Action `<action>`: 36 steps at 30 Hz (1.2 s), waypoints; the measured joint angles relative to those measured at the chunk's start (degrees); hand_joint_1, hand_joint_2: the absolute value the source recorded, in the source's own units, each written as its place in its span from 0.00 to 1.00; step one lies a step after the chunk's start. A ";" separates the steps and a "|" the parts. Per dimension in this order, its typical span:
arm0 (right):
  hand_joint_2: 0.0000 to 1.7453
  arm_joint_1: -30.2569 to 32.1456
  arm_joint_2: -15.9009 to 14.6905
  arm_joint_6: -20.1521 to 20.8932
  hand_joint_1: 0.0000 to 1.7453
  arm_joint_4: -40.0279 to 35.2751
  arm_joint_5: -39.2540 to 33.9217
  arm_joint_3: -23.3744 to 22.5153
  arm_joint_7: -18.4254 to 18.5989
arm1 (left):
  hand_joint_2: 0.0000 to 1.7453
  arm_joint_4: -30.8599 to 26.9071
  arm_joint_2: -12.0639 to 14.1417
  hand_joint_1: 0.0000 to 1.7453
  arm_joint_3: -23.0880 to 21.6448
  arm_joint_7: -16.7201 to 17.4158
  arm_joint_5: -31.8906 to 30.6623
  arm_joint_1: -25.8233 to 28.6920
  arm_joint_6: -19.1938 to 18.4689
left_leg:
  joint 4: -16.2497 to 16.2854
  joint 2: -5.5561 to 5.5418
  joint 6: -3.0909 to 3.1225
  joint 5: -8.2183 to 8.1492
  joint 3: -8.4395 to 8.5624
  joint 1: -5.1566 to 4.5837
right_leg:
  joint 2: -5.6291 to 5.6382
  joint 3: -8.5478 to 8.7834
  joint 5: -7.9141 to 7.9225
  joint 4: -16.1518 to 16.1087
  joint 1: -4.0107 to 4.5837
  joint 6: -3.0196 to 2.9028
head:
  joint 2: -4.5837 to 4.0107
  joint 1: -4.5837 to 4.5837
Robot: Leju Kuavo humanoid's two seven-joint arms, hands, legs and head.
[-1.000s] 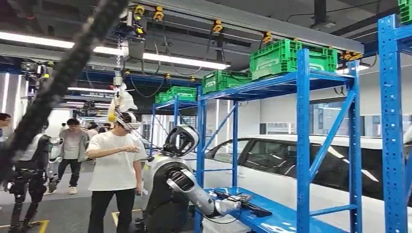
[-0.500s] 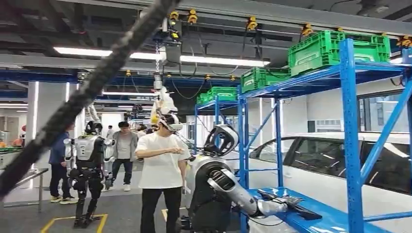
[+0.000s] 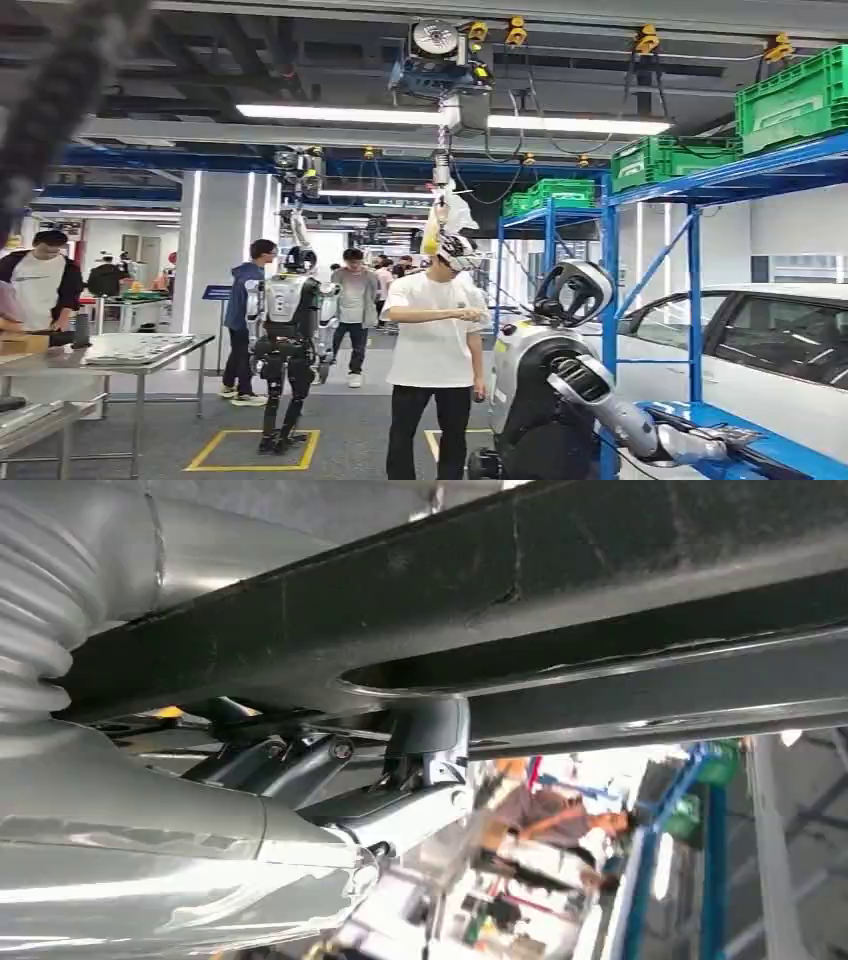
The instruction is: Take the parts from the cabinet and place them on the table.
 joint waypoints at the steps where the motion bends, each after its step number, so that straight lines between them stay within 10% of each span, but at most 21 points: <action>1: 1.00 -0.12 0.00 0.07 1.00 0.00 -0.02 0.00 0.02 | 1.00 0.00 -0.15 0.00 -0.02 0.07 0.00 0.00 0.02 | 0.01 -0.68 -0.01 0.01 0.13 -0.10 | 1.63 2.02 2.72 -4.80 0.14 -0.73 | 0.00 0.00; 2: 1.00 -0.20 0.00 0.22 1.00 0.00 -0.02 0.00 0.04 | 1.00 0.00 -0.53 0.00 -0.04 0.07 0.00 -0.03 0.02 | -0.02 -1.31 -0.02 0.03 -0.08 0.11 | 4.48 3.31 3.69 -7.89 0.24 -1.63 | 0.00 0.00; 3: 1.00 -0.15 0.00 0.33 1.00 0.00 -0.04 0.02 0.06 | 1.00 0.00 -0.76 0.00 -0.04 0.19 0.00 -0.28 0.11 | 0.22 -2.04 -0.16 0.14 -0.28 -0.20 | 4.74 3.40 4.06 -8.56 -0.04 -1.44 | 0.00 0.04; 7: 1.00 -0.42 0.79 0.79 1.00 -0.48 0.04 0.39 0.59 | 1.00 0.00 -0.81 0.00 -0.04 0.96 0.02 0.54 0.28 | 0.22 -3.86 -1.16 0.42 -1.23 0.29 | 1.75 4.18 3.85 -10.59 -0.55 -1.45 | 0.00 0.02; 9: 1.00 -0.44 1.35 0.98 1.00 -0.79 0.04 0.68 0.70 | 1.00 0.02 -1.11 0.00 -0.04 1.25 0.02 0.44 0.37 | 3.98 1.38 -2.01 -2.72 -2.98 0.06 | 0.49 4.32 4.10 -11.00 -0.31 -1.63 | 0.00 0.06; 11: 1.00 -0.19 1.36 1.05 1.00 -0.85 0.09 1.03 0.81 | 1.00 0.02 -1.14 0.00 -0.04 1.51 0.02 0.01 0.37 | 11.95 2.83 -2.78 -6.30 -6.60 0.63 | -1.23 4.31 4.04 -10.95 -0.32 -1.64 | 0.00 0.07; 13: 1.00 0.11 1.46 1.16 1.00 -0.85 0.11 1.75 0.85 | 1.00 0.02 -1.33 0.00 -0.04 1.75 0.04 0.12 0.35 | 15.47 3.31 -3.43 -6.59 -8.03 1.30 | -2.76 4.31 3.96 -10.91 -0.42 -1.54 | 0.00 0.07; 16: 1.00 0.27 1.68 1.33 1.00 -1.42 0.09 2.60 0.85 | 1.00 0.02 -1.38 0.00 -0.04 1.75 0.55 0.34 0.17 | 4.26 4.84 -4.18 -0.27 -2.01 1.87 | -4.76 4.49 3.42 -10.47 -0.86 -0.69 | 0.00 0.07; 18: 1.00 0.27 1.81 1.38 1.00 -1.81 -0.02 2.93 0.85 | 1.00 0.02 -1.64 0.00 -0.04 1.92 0.85 0.04 0.17 | -0.01 8.57 -3.74 -0.27 -0.07 0.75 | -5.76 4.49 2.87 -9.92 -0.32 0.21 | 0.00 0.11; 22: 1.00 0.29 1.99 1.42 1.00 -2.34 -0.02 3.63 0.85 | 1.00 0.00 -1.66 0.00 0.00 2.54 1.22 0.41 0.42 | 0.15 6.00 -1.45 -0.14 -0.45 0.72 | -7.94 5.17 2.49 -10.25 -0.47 1.45 | 0.00 0.09; 24: 1.00 0.33 1.99 1.46 1.00 -2.73 -0.13 3.87 0.81 | 1.00 0.00 -1.66 0.00 0.07 2.84 1.44 0.46 0.50 | 0.12 5.02 -0.75 0.03 -0.58 0.89 | -3.01 3.91 -0.59 -6.78 -0.81 1.54 | 0.00 0.09; 27: 1.00 1.09 1.84 1.57 1.00 -2.75 -0.26 4.22 0.81 | 1.00 0.00 -1.66 0.00 0.18 3.39 1.73 0.13 0.72 | 0.14 2.71 -0.21 0.19 -0.71 0.47 | -0.91 -2.35 -6.23 6.78 -0.60 1.13 | 0.00 0.09; 29: 1.00 1.62 1.84 1.77 1.00 -2.84 -0.31 4.57 0.81 | 1.00 0.00 -1.66 0.00 0.26 3.61 1.97 0.21 1.01 | 0.17 1.13 -0.10 0.25 -0.64 0.10 | -0.67 -2.69 -4.36 6.71 -0.35 0.63 | 0.00 0.09; 31: 1.00 1.67 1.84 1.92 1.00 -3.43 -0.39 4.90 0.81 | 1.00 0.00 -1.66 0.00 0.28 3.98 2.05 0.42 1.05 | 0.17 -0.45 -0.05 0.29 -0.46 -0.24 | 0.48 1.09 1.06 -2.20 0.07 -0.40 | 0.00 0.09; 32: 1.00 1.64 1.84 1.92 1.00 -3.85 -0.50 5.07 0.79 | 1.00 0.02 -1.68 0.00 0.28 4.04 2.03 0.41 1.05 | 0.16 -1.14 -0.04 0.31 -0.45 -0.16 | 2.86 3.08 3.54 -6.98 0.35 -1.21 | 0.00 0.09; 33: 1.00 1.65 1.84 1.92 1.00 -4.02 -0.61 5.20 0.72 | 1.00 0.02 -1.95 0.00 0.28 4.09 2.03 0.24 1.05 | 0.25 -1.69 -0.21 0.43 -0.69 -0.39 | 4.88 3.63 3.29 -8.32 0.18 -1.84 | 0.00 0.11; 36: 1.00 1.56 1.88 1.94 1.00 -4.55 -0.72 5.60 0.72 | 1.00 0.00 -1.77 0.00 0.26 4.04 1.75 0.53 1.00 | 0.13 -3.42 -0.97 0.93 -1.23 0.36 | 3.23 4.02 3.29 -9.36 0.61 -1.55 | 0.00 0.13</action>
